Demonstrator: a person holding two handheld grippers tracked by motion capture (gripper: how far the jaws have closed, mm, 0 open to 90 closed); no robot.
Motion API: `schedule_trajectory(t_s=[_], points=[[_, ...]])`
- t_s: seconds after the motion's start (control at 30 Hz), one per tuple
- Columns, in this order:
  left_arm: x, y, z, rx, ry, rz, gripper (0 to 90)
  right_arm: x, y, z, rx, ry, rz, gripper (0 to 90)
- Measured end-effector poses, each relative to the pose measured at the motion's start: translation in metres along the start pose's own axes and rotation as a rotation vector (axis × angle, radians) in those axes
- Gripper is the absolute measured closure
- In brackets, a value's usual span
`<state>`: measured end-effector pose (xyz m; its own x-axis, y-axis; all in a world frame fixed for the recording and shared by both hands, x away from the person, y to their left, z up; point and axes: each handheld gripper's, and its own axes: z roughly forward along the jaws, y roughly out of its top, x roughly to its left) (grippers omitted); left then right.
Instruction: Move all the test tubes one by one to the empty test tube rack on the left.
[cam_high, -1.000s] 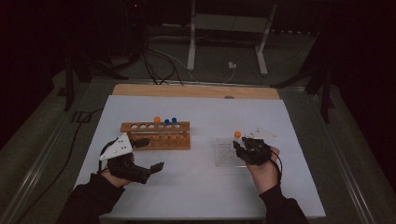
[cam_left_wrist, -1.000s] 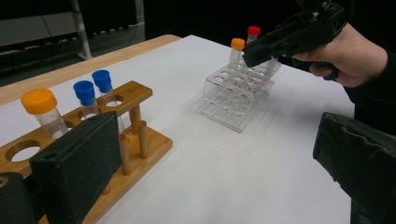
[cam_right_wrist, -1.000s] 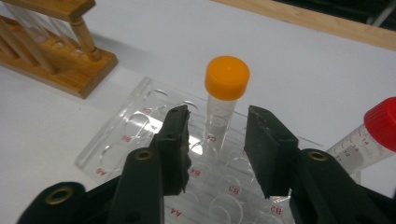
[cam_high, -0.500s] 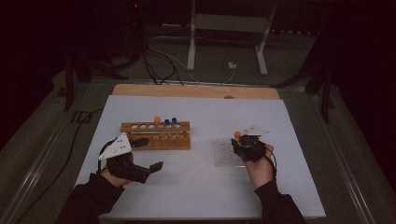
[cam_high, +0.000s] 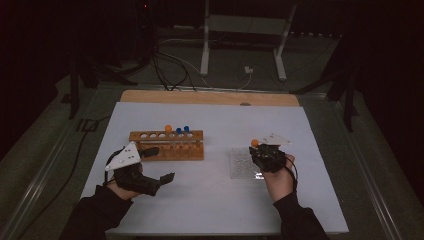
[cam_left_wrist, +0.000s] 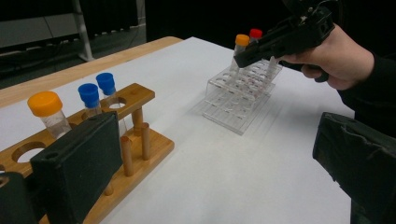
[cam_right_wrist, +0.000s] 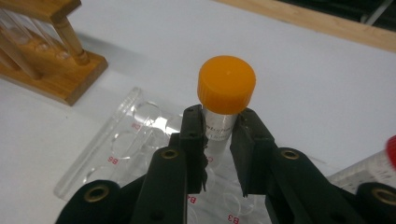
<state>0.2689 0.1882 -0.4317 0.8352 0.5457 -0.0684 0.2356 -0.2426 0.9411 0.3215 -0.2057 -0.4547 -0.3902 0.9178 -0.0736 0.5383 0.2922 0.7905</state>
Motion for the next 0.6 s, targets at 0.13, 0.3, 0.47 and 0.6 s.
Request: schedule_trajectory(t_s=[0.13,0.3,0.47,0.6], points=[[0.0,0.001,0.0,-0.001,0.0,0.001,2.2,0.001,0.006,-0.009,-0.035,-0.013,-0.015,75.3],[0.0,0.002,0.0,-0.001,-0.001,0.001,2.2,0.005,0.016,-0.025,-0.087,-0.023,-0.045,75.3],[0.0,0.004,0.001,0.0,-0.008,0.004,2.2,0.01,0.025,-0.041,-0.135,-0.015,-0.064,75.3],[-0.001,0.005,0.003,0.001,-0.018,0.002,2.2,0.019,0.03,-0.052,-0.166,0.035,-0.085,75.3]])
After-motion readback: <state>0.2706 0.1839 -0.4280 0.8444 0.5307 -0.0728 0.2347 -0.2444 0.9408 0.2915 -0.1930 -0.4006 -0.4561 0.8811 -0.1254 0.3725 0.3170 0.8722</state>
